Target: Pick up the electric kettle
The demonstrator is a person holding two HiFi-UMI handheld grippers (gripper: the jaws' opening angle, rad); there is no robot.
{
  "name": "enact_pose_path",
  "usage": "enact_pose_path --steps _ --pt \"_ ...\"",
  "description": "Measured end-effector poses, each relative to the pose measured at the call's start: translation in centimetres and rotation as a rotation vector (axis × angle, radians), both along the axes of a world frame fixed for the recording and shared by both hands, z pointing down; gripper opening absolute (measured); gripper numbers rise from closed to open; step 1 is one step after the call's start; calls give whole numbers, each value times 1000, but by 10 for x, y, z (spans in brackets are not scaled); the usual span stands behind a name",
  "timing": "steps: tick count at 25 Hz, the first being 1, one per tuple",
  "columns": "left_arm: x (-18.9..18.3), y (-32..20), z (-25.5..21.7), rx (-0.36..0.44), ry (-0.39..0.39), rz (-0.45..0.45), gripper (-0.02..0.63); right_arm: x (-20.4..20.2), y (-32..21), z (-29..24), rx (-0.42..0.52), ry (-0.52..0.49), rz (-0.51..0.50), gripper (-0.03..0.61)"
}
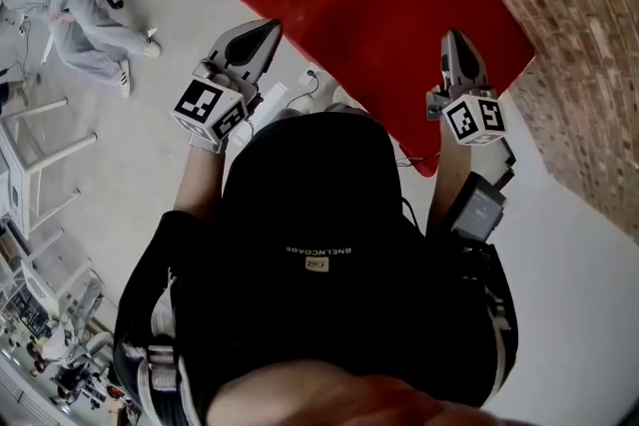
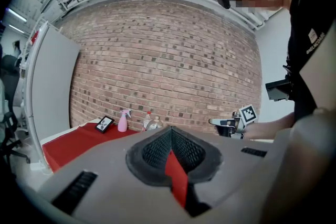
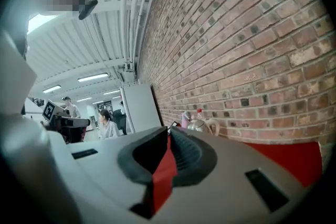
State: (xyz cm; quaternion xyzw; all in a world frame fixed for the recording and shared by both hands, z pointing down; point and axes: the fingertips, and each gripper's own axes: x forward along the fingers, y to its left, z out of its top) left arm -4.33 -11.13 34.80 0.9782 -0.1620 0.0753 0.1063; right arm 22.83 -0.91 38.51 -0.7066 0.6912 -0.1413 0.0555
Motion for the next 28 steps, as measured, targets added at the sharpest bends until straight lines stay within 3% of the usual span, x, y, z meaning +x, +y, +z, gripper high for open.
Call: enact_pose_path --steps 9,28 --pt "-2 -12 4 -32 1 -134 6 51 -59 12 -29 18 -51 53" --pt "36 -35 42 -67 -50 -253 6 131 -176 86 -158 61 -108 144"
